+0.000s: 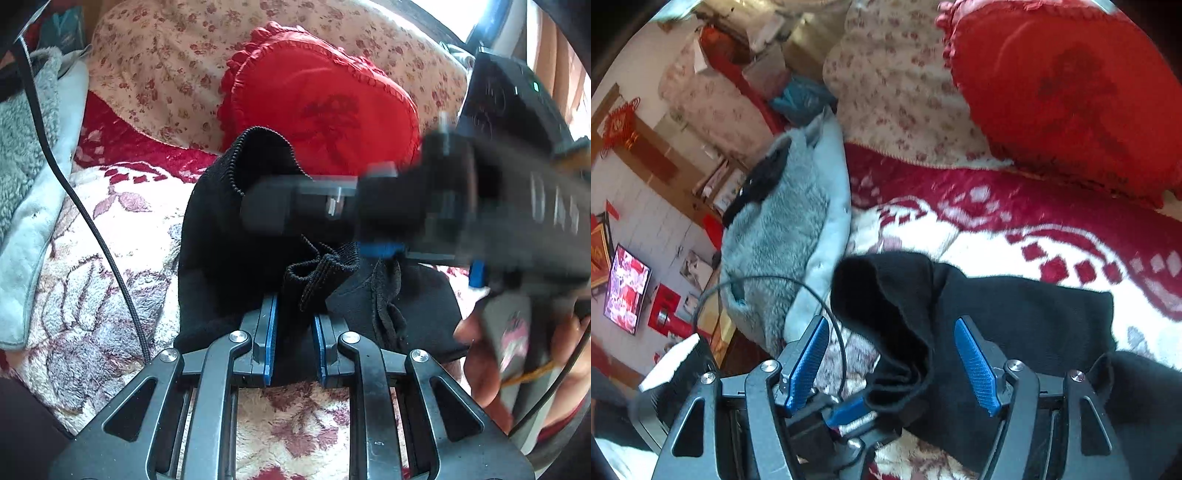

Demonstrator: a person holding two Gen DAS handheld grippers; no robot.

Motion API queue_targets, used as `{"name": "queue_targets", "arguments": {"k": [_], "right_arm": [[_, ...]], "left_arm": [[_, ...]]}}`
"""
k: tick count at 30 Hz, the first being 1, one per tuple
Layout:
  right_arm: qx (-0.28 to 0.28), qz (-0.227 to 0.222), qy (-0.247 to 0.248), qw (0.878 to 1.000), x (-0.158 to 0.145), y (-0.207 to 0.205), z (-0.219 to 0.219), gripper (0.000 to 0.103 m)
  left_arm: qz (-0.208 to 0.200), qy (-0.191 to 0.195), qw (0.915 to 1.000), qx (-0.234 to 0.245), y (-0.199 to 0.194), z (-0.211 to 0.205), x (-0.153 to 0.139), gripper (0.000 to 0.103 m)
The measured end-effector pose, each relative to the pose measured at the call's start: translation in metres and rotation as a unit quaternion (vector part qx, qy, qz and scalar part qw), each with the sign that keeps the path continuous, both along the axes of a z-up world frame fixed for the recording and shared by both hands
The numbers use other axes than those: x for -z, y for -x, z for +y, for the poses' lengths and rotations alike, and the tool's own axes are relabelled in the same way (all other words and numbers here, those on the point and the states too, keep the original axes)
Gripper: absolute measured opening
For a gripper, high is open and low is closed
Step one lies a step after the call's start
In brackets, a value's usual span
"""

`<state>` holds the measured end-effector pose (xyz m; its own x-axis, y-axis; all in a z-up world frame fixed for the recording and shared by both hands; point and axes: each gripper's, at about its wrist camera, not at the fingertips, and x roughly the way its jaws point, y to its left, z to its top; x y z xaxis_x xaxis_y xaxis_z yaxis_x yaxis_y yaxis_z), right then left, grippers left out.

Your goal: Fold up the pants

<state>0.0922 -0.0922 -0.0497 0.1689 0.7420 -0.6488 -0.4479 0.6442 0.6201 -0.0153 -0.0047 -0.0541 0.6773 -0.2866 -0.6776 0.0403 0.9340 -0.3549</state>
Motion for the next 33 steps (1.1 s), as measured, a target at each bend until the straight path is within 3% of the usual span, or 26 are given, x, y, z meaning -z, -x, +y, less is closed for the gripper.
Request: {"name": "queue_targets", "arguments": {"k": [5,6,7,9,10,13,16,18,20,22,26,30,32,33], "right_arm": [[-0.012,-0.013,0.037,0.999,0.007,0.0,0.016,0.067],[-0.009,-0.007,0.038,0.999,0.01,-0.004,0.019,0.056],[-0.007,0.003,0.03,1.0,0.014,-0.008,0.021,0.034],[0.004,0.006,0.027,1.0,0.024,-0.017,0.025,0.017],[0.015,0.003,0.029,0.999,0.026,-0.019,0.024,0.013],[0.043,0.012,-0.017,0.999,0.021,-0.016,-0.003,0.011],[0.067,-0.007,-0.055,0.996,-0.001,-0.005,-0.046,0.01],[0.099,-0.026,-0.052,0.993,-0.014,0.008,-0.082,0.01],[0.131,-0.04,-0.034,0.99,-0.02,0.018,-0.111,0.01],[0.173,-0.039,-0.016,0.984,-0.017,0.027,-0.15,0.01],[0.224,-0.001,0.008,0.975,0.009,0.039,-0.209,0.01],[0.232,0.041,0.086,0.968,0.048,0.028,-0.221,0.016],[0.233,0.06,0.085,0.967,0.055,0.023,-0.225,0.017],[0.24,0.06,0.08,0.966,0.05,0.024,-0.23,0.023]], "left_arm": [[0.0,0.003,1.0,-0.003,0.003,-0.002,0.002,0.015],[0.001,0.002,1.0,-0.001,0.002,-0.002,0.002,0.015],[0.003,0.001,1.0,-0.001,0.001,-0.002,0.003,0.015],[0.006,-0.002,1.0,-0.001,0.0,-0.001,0.001,0.015],[0.008,0.002,1.0,0.002,0.0,-0.001,-0.001,0.015],[-0.007,0.031,0.9991,0.027,0.009,0.002,-0.02,0.015],[-0.047,0.06,0.9945,0.072,0.022,-0.002,-0.052,0.022],[-0.059,0.049,0.9938,0.08,0.025,-0.008,-0.064,0.035],[-0.068,0.034,0.9938,0.08,0.026,-0.015,-0.071,0.039],[-0.062,0.024,0.9937,0.09,0.02,-0.022,-0.068,0.041],[-0.006,-0.013,0.9957,0.092,-0.005,-0.04,-0.043,0.041],[0.034,-0.046,0.9937,0.096,-0.028,-0.063,-0.014,0.041],[0.039,-0.058,0.9928,0.098,-0.032,-0.07,-0.011,0.041],[0.036,-0.057,0.9929,0.098,-0.032,-0.07,-0.013,0.041]]}}
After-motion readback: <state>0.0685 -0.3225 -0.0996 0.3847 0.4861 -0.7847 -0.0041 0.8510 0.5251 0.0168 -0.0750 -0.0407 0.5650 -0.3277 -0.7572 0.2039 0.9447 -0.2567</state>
